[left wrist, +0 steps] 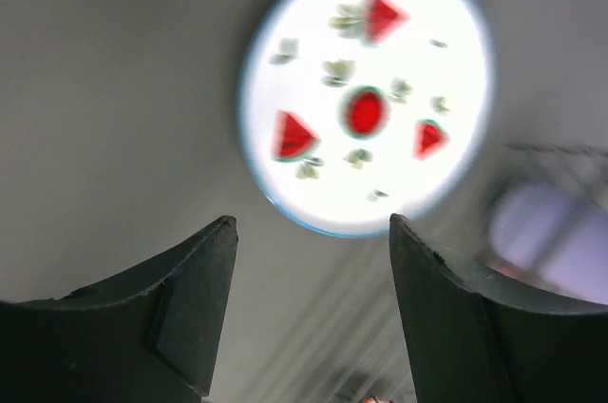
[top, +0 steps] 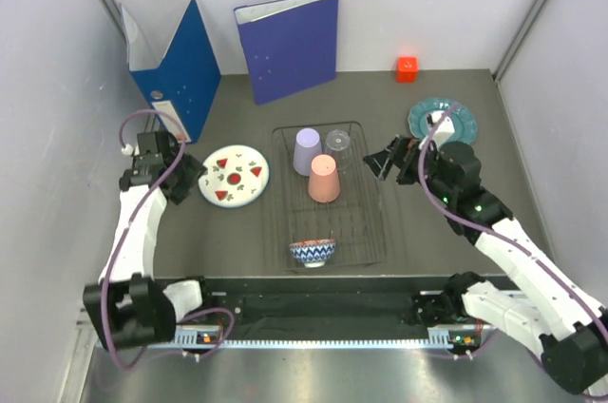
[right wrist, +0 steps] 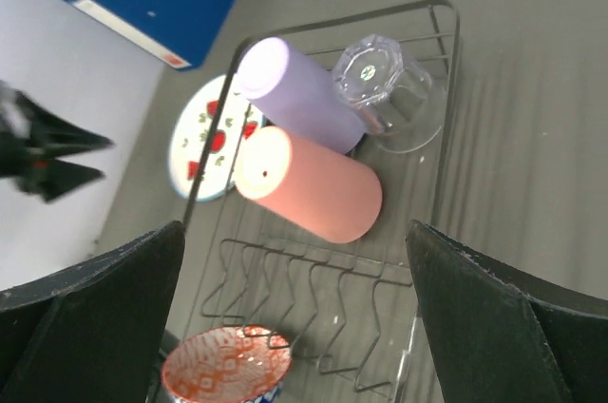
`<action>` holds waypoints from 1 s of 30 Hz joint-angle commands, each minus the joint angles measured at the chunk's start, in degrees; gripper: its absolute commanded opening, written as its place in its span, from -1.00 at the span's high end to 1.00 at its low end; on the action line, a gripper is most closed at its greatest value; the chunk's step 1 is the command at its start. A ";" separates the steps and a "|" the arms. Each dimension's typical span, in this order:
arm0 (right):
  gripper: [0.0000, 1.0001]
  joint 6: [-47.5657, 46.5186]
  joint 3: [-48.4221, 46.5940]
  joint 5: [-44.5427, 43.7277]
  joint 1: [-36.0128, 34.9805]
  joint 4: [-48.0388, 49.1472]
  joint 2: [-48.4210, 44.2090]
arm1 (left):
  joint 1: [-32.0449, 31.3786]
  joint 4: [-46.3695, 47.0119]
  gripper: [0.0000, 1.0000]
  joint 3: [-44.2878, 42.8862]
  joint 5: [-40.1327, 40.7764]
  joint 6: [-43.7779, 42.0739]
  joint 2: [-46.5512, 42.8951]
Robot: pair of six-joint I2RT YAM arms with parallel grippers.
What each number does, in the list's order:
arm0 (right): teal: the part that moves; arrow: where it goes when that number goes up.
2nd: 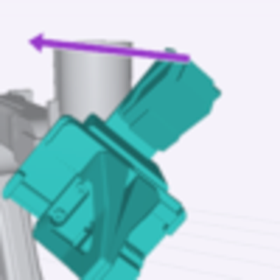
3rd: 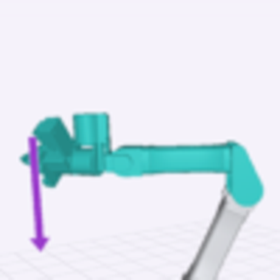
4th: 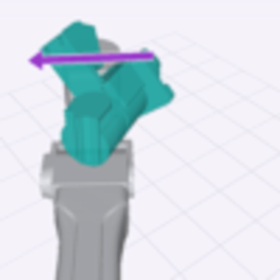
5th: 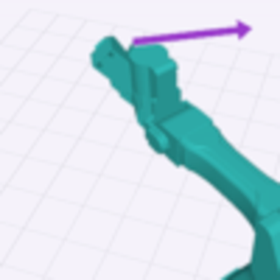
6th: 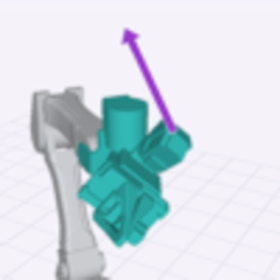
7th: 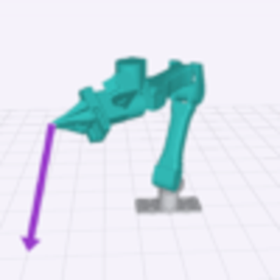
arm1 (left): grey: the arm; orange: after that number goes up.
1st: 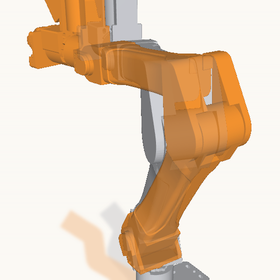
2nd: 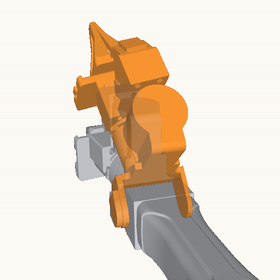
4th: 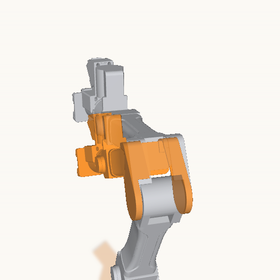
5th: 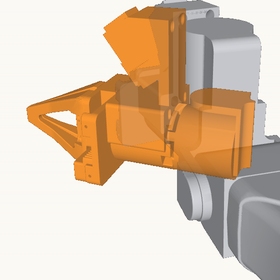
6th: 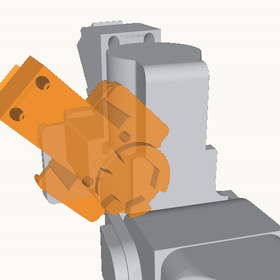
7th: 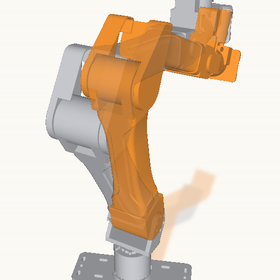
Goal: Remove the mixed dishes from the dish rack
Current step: Place the plate at the center of the board, then pick up the cup from the dish rack.
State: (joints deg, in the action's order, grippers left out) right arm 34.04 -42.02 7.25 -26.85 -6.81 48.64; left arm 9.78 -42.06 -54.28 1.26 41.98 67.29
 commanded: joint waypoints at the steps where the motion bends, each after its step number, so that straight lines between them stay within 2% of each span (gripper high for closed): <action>1: -0.98 -10.56 -10.26 -11.67 -7.73 -8.27 5.57 | -5.45 4.86 -0.39 0.05 -6.69 0.04 -8.03; 3: -0.99 -14.24 -14.92 -17.68 -12.59 -11.46 10.05 | -8.71 9.43 -0.40 1.54 -6.54 -0.14 -10.93; 4: -0.99 -14.96 -16.06 -21.97 -16.87 -12.86 11.37 | -13.25 10.41 -0.41 1.72 -4.35 -0.58 -11.21; 6: -0.99 -15.76 -18.70 -24.64 -19.98 -13.67 14.80 | -19.23 11.13 -0.44 1.38 -1.80 -1.72 -10.78; 7: -0.99 -15.85 -19.32 -25.69 -22.00 -13.67 16.03 | -20.66 10.95 -0.45 1.20 1.52 -1.98 -10.25; 12: -0.99 -16.55 -23.10 -29.39 -25.35 -15.42 23.59 | -26.12 11.48 -0.48 1.63 4.36 -2.16 -9.54; 30: -0.99 -16.82 -31.37 -30.89 -25.97 -13.06 40.39 | -27.53 12.18 -0.52 4.45 3.58 -2.69 -14.02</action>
State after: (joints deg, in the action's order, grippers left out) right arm 18.00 -69.58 -22.74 -52.01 -22.26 86.59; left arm -17.41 -32.84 -51.24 5.37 39.05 54.22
